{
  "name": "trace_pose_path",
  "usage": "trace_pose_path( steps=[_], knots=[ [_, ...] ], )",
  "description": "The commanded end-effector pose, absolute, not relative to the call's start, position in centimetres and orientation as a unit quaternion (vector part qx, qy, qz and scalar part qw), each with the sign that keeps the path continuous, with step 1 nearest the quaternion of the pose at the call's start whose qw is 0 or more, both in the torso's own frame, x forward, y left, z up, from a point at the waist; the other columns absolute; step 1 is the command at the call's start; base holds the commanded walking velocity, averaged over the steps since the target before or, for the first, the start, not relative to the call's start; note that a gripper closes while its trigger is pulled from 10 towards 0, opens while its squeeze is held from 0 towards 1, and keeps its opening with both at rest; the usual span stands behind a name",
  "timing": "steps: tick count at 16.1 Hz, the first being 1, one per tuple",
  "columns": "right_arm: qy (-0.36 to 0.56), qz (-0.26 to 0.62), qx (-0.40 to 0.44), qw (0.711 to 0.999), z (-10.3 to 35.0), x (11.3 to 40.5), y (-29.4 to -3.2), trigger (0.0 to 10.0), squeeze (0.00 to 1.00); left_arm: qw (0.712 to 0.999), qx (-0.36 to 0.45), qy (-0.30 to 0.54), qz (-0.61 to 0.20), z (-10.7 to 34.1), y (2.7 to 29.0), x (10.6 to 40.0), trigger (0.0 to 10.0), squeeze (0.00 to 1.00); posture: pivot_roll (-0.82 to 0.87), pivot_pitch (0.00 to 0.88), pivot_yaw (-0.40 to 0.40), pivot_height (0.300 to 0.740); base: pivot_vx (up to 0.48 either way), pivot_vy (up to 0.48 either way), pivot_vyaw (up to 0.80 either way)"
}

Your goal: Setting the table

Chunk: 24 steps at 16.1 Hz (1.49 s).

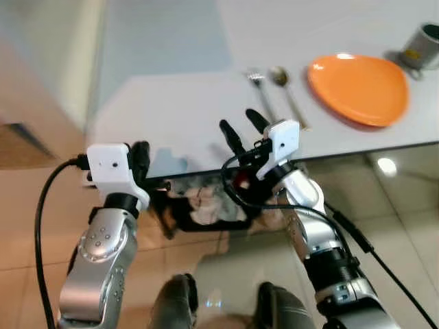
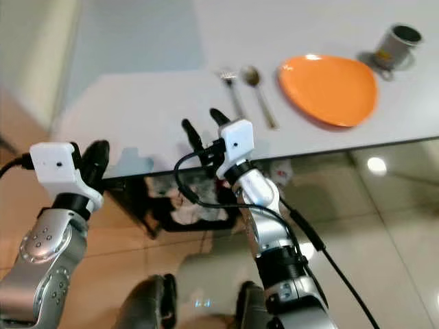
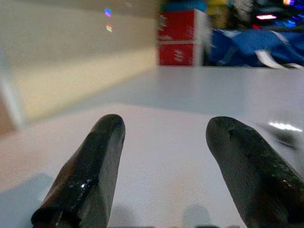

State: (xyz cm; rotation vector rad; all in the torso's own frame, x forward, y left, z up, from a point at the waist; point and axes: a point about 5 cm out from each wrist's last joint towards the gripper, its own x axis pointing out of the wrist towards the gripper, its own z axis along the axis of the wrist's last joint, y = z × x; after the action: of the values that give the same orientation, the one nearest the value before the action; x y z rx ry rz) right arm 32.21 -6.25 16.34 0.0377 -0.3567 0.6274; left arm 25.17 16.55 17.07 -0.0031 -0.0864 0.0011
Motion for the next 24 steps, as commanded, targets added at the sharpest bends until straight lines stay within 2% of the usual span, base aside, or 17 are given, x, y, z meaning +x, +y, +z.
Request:
trace_pose_path(
  steps=[1,5,11,18,21,24],
  knots=[
    [-0.188,0.330,0.021,0.925,17.0,31.9,-5.8,10.0,0.00,0.999,0.005,-0.045,-0.005,16.9,16.4,25.3,10.0,0.00,0.03,0.154,0.010,0.740,0.000,0.480,0.00],
    [-0.196,0.354,0.019,0.914,17.9,31.9,-5.6,10.0,0.00,0.998,0.005,-0.056,-0.019,17.1,15.7,25.9,10.0,0.00,0.02,0.134,0.000,0.740,0.000,0.480,0.00],
    [-0.154,0.387,-0.012,0.909,15.7,31.5,-5.1,10.0,0.00,0.999,0.011,-0.022,-0.029,14.3,15.3,25.7,10.0,0.00,0.03,0.113,-0.012,0.740,0.000,0.480,0.00],
    [-0.126,0.401,0.000,0.908,14.4,31.2,-4.1,10.0,0.00,0.999,0.009,-0.035,-0.040,14.3,15.0,26.4,10.0,0.00,0.02,0.082,-0.006,0.740,0.000,0.480,0.00],
    [-0.109,0.398,0.017,0.911,13.6,31.1,-3.8,10.0,0.00,0.998,0.021,-0.049,-0.022,14.8,15.9,26.5,10.0,0.00,0.04,0.080,-0.008,0.740,0.000,0.480,0.00],
    [-0.121,0.392,0.050,0.911,14.7,31.5,-3.6,10.0,0.00,0.997,0.028,-0.070,0.002,16.0,17.2,26.5,10.0,0.00,0.04,0.080,-0.004,0.740,0.000,0.480,0.00]
  ],
)
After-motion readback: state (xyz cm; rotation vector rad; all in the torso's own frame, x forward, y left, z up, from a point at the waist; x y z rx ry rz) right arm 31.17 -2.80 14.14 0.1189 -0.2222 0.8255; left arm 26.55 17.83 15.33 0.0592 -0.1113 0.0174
